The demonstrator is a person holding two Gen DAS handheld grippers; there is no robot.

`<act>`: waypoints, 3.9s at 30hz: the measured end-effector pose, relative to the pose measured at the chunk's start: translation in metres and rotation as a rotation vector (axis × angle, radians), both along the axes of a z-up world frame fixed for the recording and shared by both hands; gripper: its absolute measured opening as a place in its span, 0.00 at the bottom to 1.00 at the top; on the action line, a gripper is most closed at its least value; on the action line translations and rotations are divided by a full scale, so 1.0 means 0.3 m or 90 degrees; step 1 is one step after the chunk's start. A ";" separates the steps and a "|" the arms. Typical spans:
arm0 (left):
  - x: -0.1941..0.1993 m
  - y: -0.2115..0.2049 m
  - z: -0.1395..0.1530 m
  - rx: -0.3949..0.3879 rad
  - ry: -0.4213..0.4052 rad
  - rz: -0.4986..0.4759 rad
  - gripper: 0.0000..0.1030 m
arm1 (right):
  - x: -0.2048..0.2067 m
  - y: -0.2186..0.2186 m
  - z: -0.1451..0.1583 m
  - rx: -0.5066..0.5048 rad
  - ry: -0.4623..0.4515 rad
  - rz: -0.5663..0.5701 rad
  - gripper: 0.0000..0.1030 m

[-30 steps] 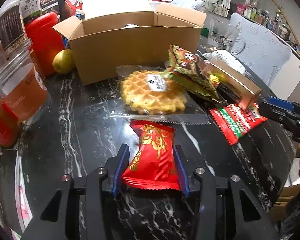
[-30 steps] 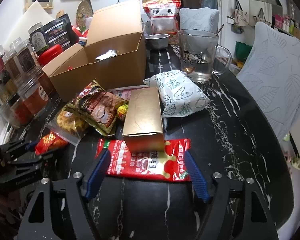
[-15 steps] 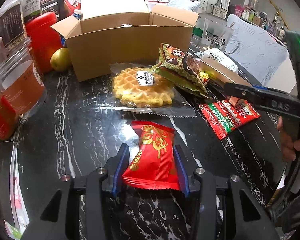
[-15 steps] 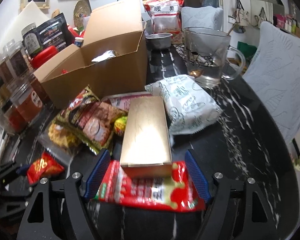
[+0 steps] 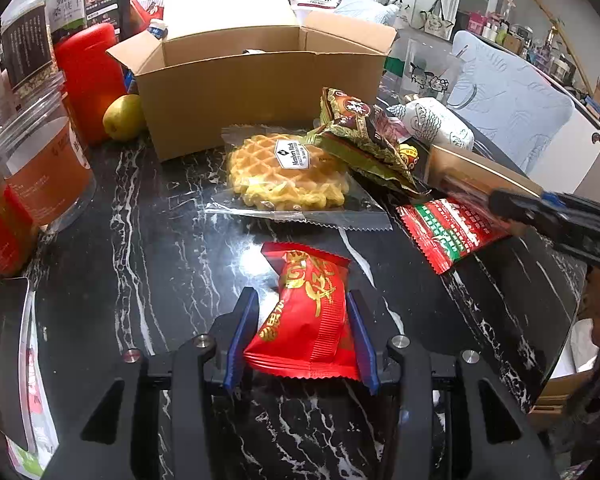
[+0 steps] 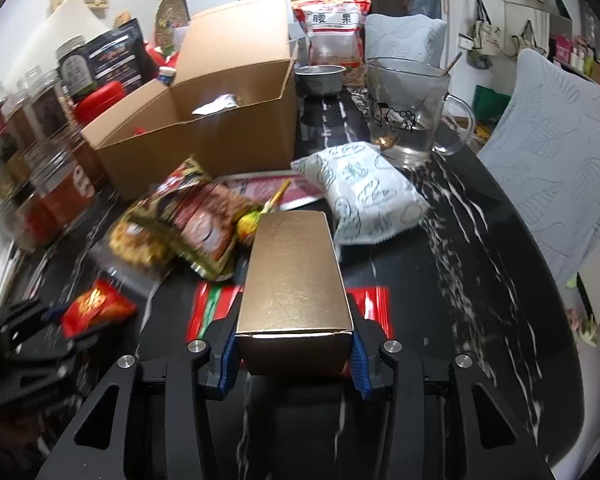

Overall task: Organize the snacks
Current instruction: 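Lift and carry the red packet and gold box toward the cardboard box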

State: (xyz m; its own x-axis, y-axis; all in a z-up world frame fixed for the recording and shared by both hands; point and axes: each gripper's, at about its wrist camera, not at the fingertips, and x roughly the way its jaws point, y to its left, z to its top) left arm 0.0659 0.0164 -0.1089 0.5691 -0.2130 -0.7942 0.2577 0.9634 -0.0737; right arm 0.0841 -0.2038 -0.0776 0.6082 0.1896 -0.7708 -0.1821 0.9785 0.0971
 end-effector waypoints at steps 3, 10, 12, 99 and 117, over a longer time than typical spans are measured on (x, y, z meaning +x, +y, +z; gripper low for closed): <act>-0.006 -0.002 -0.001 0.004 -0.002 -0.001 0.43 | -0.045 0.005 0.004 -0.009 0.011 0.005 0.43; -0.010 -0.008 -0.001 0.015 -0.006 -0.001 0.43 | -0.039 0.017 -0.037 -0.003 0.051 0.003 0.47; -0.010 -0.015 -0.002 0.022 -0.007 0.001 0.43 | -0.020 0.014 -0.041 0.008 0.055 -0.002 0.57; 0.135 0.002 0.410 -0.052 -0.181 0.016 0.32 | 0.111 0.160 0.293 0.078 -0.112 0.135 0.42; 0.469 0.017 0.577 -0.042 -0.263 0.053 0.32 | 0.451 0.244 0.442 0.082 -0.179 0.187 0.42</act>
